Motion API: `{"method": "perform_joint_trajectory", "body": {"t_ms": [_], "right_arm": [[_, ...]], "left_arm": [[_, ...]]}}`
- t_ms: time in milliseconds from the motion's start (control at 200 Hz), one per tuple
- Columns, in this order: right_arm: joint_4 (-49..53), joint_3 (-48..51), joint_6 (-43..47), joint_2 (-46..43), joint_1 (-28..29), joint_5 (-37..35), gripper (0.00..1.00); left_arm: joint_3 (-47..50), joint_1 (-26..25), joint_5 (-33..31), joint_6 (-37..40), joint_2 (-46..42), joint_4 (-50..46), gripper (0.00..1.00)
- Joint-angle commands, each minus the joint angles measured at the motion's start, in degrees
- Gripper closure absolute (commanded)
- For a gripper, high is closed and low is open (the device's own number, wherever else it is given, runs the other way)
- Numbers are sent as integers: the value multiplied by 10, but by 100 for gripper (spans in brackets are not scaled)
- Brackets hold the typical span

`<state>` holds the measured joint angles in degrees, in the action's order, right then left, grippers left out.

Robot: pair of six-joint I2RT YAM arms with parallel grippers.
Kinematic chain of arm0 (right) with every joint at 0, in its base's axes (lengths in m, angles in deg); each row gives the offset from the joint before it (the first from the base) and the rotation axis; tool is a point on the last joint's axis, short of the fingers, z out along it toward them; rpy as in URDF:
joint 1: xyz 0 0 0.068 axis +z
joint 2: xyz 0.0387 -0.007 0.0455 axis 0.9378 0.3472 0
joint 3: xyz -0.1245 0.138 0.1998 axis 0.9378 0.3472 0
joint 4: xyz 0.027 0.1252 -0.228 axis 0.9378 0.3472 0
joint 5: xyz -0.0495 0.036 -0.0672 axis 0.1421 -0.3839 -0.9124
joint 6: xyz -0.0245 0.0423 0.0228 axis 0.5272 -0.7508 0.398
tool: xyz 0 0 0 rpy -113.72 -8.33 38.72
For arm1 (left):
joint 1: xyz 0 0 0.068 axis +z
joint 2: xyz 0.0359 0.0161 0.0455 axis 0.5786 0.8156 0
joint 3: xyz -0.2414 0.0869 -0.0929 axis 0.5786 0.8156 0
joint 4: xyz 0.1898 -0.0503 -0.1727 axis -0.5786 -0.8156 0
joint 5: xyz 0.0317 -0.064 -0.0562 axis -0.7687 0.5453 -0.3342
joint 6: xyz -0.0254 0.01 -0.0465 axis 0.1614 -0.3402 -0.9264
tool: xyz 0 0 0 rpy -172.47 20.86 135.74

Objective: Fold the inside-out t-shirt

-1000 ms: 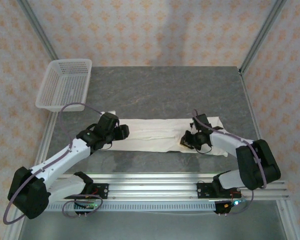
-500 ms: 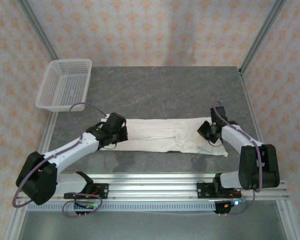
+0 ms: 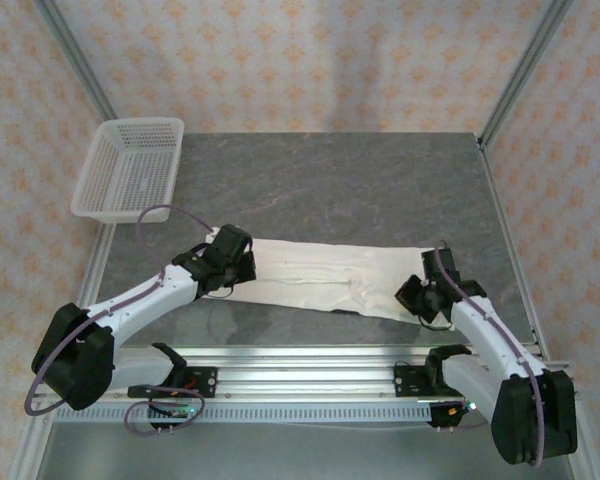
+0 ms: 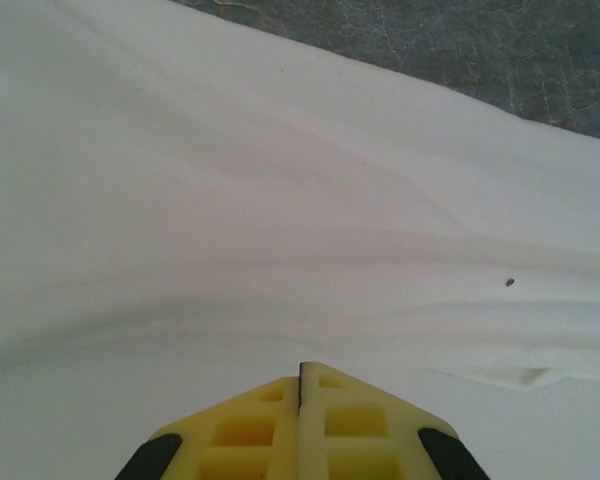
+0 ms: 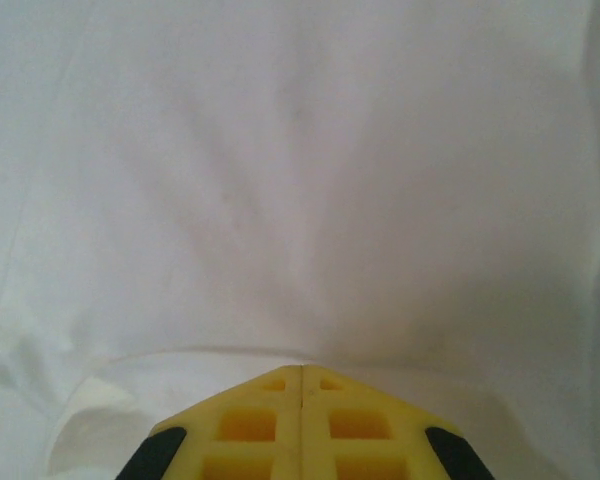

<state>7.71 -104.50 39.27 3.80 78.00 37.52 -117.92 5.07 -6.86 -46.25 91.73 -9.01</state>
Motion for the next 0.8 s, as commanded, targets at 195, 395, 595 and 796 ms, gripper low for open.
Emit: {"method": "perform_joint_trajectory", "body": {"t_ms": [195,395,595,796], "right_arm": [[79,-37,-21,-21,40,10,95],[25,-75,-38,22,-14,-127,96],[-44,-82,-8,144,-35,-105,97],[-82,-66,-16,191,-34,-55,97]], "left_arm": [[-59,-3,-42,-57,64,-30,100],[-108,-3,-66,-109,169,-4,100],[-164,0,-87,-115,271,6,100],[-248,32,-89,-102,387,51,100]]}}
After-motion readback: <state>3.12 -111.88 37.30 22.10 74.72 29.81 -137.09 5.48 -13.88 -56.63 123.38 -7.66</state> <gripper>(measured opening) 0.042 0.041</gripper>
